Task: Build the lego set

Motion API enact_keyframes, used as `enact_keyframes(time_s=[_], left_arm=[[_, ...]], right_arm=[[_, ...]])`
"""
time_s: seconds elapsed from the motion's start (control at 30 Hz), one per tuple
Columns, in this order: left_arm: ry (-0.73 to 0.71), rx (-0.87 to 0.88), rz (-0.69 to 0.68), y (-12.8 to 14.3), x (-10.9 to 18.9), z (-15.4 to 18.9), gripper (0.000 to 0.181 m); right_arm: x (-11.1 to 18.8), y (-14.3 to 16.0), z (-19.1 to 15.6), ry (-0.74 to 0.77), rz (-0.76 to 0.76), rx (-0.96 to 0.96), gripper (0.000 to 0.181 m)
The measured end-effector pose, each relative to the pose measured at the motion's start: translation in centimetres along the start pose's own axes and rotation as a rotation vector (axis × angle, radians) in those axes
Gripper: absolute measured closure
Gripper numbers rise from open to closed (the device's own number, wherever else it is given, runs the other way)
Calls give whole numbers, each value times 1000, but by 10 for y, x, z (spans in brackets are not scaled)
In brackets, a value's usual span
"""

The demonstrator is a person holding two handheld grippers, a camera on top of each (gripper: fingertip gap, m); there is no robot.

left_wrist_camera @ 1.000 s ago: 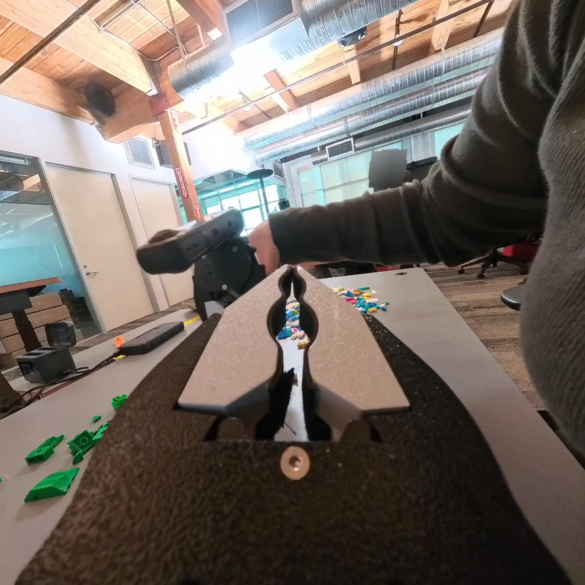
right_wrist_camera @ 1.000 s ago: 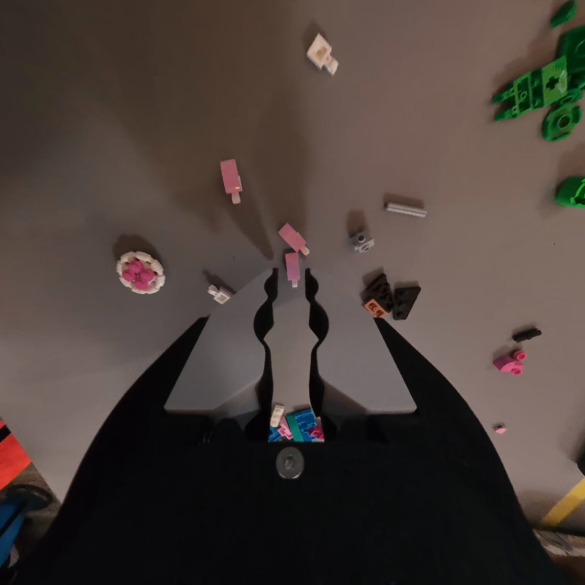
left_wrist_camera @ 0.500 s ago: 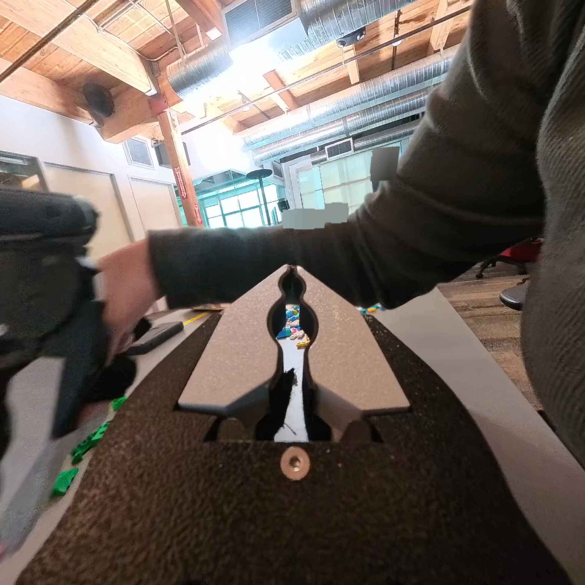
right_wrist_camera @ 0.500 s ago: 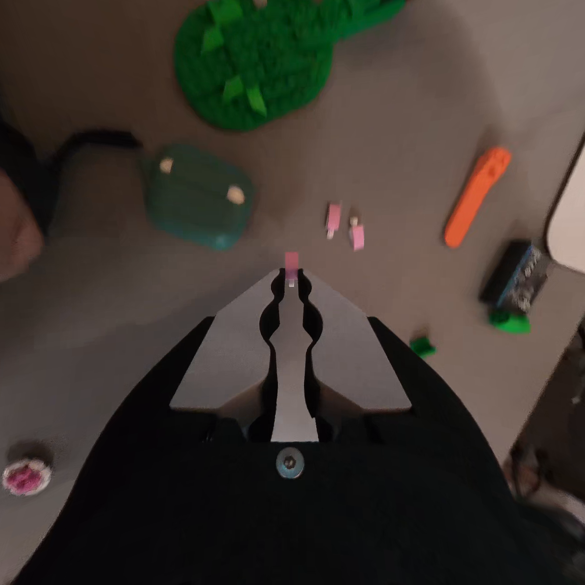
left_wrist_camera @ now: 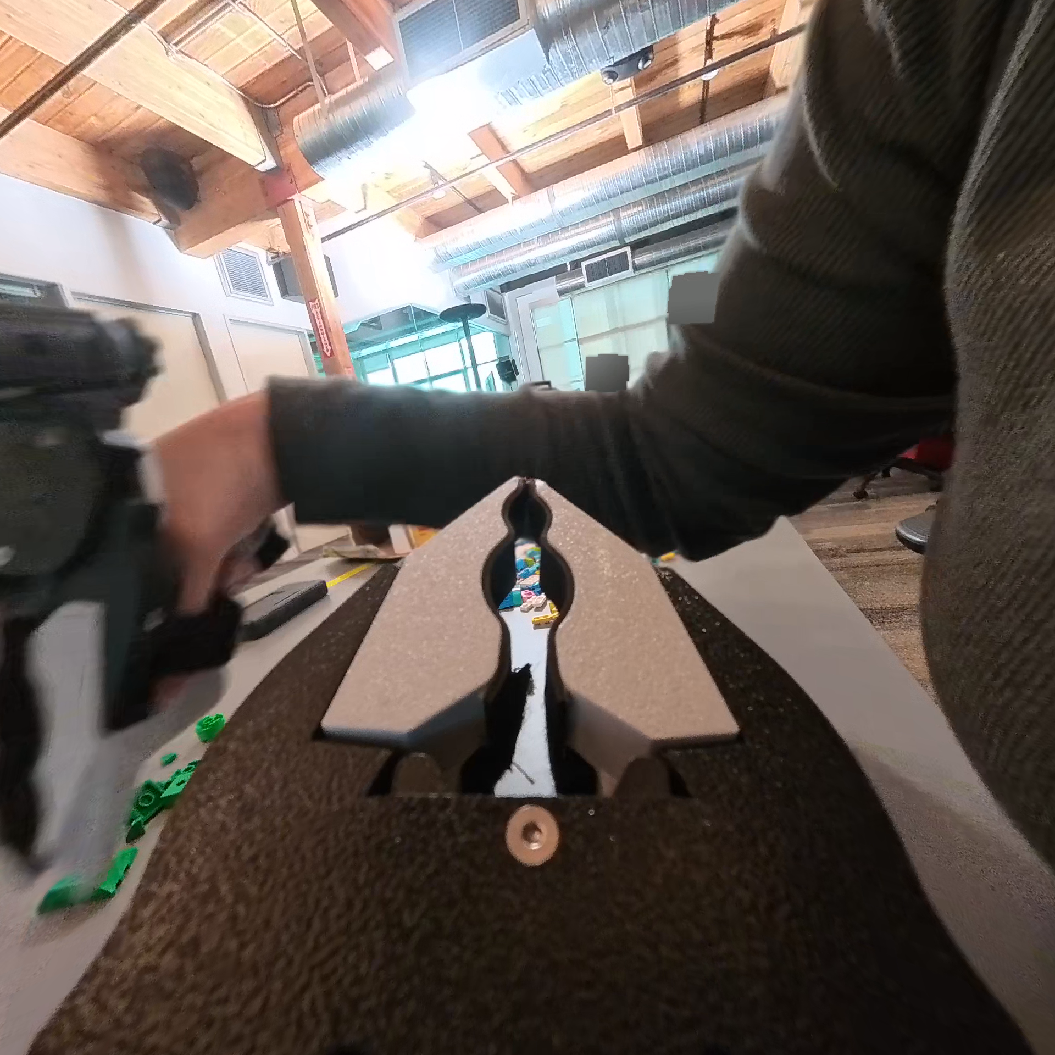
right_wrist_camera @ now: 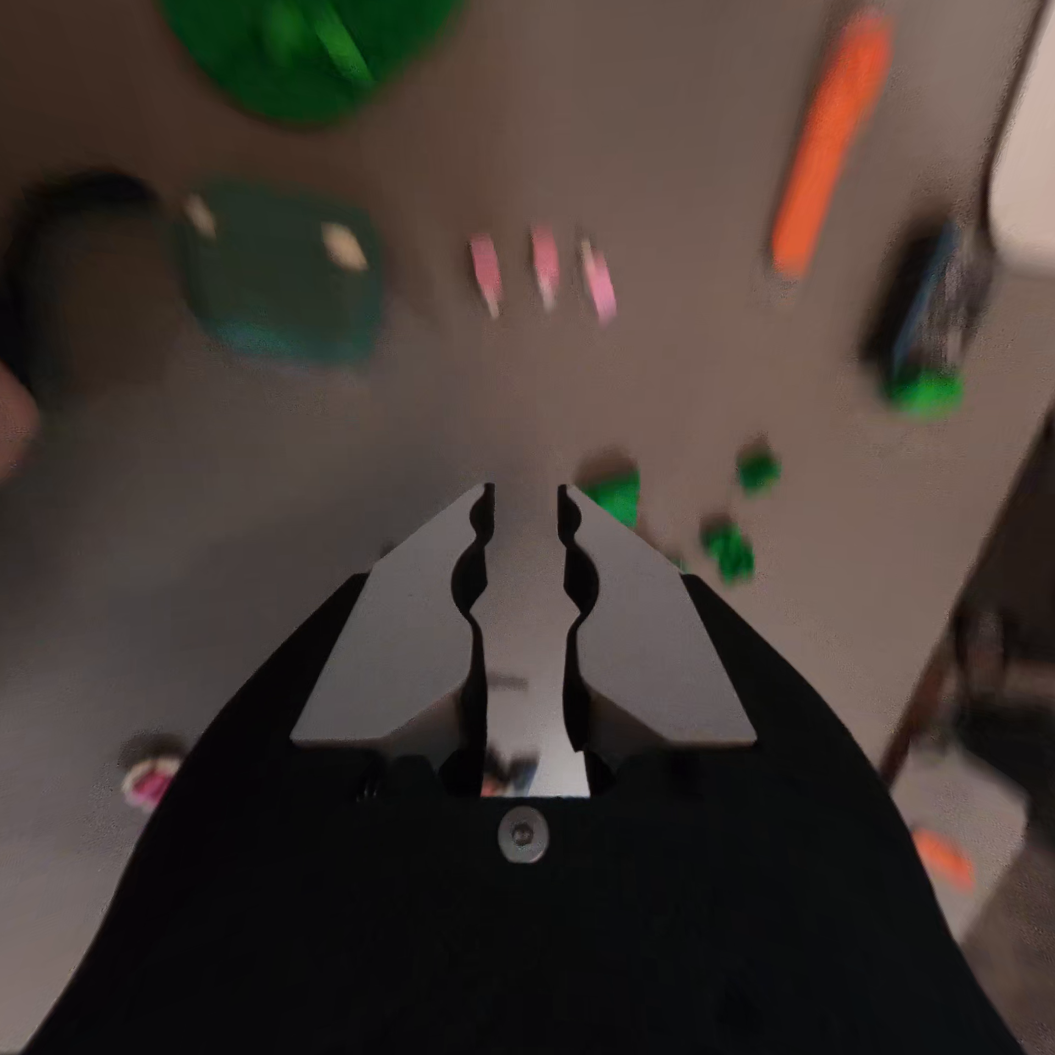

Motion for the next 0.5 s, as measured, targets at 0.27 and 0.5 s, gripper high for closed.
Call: enact_keyframes(time_s=[0.27, 0.5], left_arm=[[5, 0, -9, 2, -3, 1, 181], [11, 1, -11, 3, -3, 2, 181]], right_arm=[[6, 120, -66, -82, -23, -438, 154], [-2, 123, -64, 23, 96, -488, 176]])
Point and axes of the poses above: each gripper's, where its closed fingertips meet, x back along the fingers, y out of its underside, z = x × y across the jaws, the point moved 1 cm from there along x, back along the fingers, and after that the axes turned 5 degrees about -y, right-handed, at the moved point
